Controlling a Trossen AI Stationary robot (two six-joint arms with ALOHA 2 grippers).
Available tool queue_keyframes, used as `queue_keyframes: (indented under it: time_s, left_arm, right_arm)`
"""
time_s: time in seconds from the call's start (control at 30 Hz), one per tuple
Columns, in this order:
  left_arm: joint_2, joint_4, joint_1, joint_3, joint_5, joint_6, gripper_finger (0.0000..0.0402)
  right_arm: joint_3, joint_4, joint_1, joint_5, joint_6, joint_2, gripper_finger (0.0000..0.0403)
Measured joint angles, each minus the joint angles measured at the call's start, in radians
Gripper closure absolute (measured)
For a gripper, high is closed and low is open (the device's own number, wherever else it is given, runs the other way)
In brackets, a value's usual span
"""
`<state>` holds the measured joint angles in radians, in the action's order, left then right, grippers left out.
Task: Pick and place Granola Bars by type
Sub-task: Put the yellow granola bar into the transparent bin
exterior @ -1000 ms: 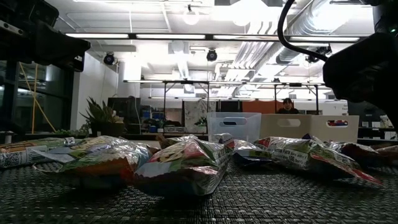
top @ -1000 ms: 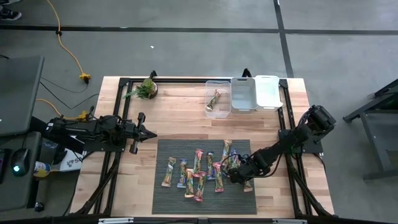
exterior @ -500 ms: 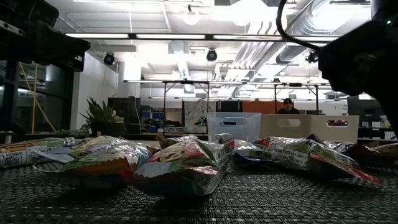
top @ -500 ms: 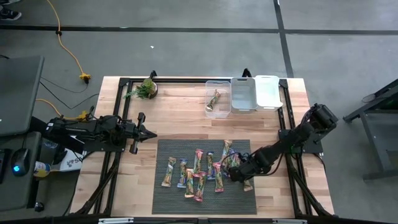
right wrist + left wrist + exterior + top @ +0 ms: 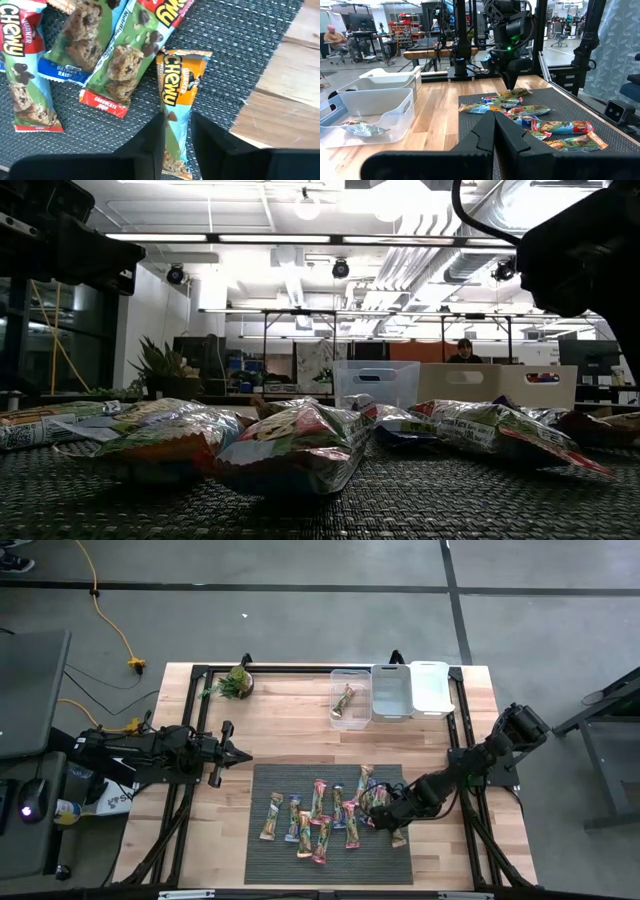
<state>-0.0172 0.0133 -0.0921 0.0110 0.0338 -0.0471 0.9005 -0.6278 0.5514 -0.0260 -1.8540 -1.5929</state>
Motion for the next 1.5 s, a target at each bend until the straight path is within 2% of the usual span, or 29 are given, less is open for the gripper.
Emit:
queue_keyframes:
  time_s: [0.43,0.77,0.9,1.23,1.5]
  left_arm:
    - [0.0,0.0,0.0,0.0,0.0,0.0,0.0401]
    - [0.0,0.0,0.0,0.0,0.0,0.0,0.0401]
    - [0.0,0.0,0.0,0.0,0.0,0.0,0.0401]
    - [0.0,0.0,0.0,0.0,0.0,0.0,0.0401]
    - [0.0,0.0,0.0,0.0,0.0,0.0,0.0401]
  right_arm:
    - [0.002,0.042,0.0,0.011,0.027,-0.07,0.0201]
    - [0.006,0.054,0.0,-0.005,0.02,-0.125,0.0195]
    - [0.006,0.037,0.0,-0.008,0.022,-0.126,0.0216]
    - [0.003,0.028,0.0,-0.029,0.064,-0.127,0.0305]
    - [0.0,0.026,0.0,-0.033,0.059,-0.104,0.0343]
